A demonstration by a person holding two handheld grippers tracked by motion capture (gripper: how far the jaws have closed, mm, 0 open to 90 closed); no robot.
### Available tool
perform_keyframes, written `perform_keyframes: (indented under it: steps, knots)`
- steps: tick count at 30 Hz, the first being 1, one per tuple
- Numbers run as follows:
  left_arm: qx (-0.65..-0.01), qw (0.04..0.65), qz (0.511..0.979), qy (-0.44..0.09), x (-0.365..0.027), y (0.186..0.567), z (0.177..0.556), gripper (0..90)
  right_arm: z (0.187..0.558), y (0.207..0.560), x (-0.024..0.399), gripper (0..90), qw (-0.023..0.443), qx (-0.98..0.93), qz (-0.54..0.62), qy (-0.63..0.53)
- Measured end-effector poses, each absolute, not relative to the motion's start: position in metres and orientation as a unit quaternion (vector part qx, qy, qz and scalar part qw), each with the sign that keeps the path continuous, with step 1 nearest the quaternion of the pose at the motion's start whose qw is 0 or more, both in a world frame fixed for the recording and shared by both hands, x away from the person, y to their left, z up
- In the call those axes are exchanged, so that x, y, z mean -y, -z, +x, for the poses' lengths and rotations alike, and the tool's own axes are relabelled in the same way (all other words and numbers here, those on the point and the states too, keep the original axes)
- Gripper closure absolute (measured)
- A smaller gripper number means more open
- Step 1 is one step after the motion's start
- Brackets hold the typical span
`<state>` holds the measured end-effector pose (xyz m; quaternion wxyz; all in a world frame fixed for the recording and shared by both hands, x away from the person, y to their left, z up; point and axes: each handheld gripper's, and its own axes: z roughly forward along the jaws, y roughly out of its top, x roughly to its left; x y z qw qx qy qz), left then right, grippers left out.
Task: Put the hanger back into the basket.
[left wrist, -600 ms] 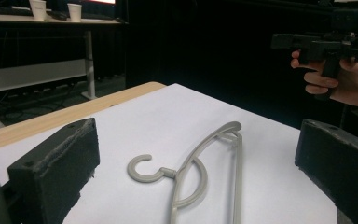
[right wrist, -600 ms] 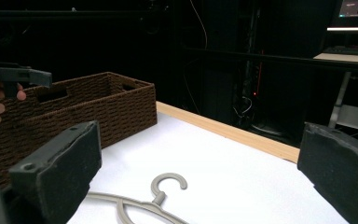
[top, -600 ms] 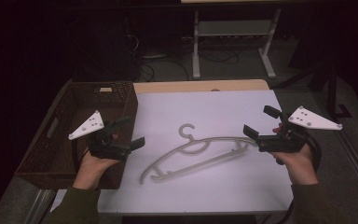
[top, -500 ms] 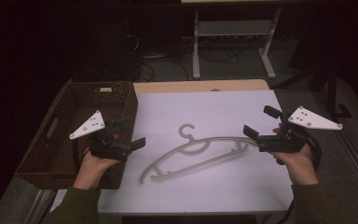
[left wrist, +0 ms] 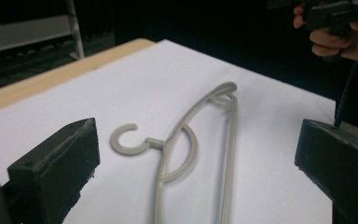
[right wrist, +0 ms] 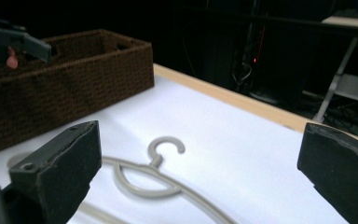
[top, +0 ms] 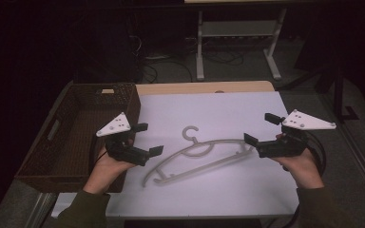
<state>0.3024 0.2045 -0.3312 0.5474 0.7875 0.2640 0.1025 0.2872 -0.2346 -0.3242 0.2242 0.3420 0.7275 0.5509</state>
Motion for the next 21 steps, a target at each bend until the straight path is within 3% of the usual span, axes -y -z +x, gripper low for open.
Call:
perform_keyframes:
  steps: [17,21]
  knots:
    - [-0.269,0.508,0.815,-0.073,-0.181,0.362,0.308,0.0,0.297,0.342,0.219,0.0,0.189,-0.778,0.355,-0.483]
    - [-0.272,0.508,0.814,-0.068,-0.179,0.371,0.309,0.0,0.299,0.347,0.214,5.5,0.172,-0.789,0.355,-0.472]
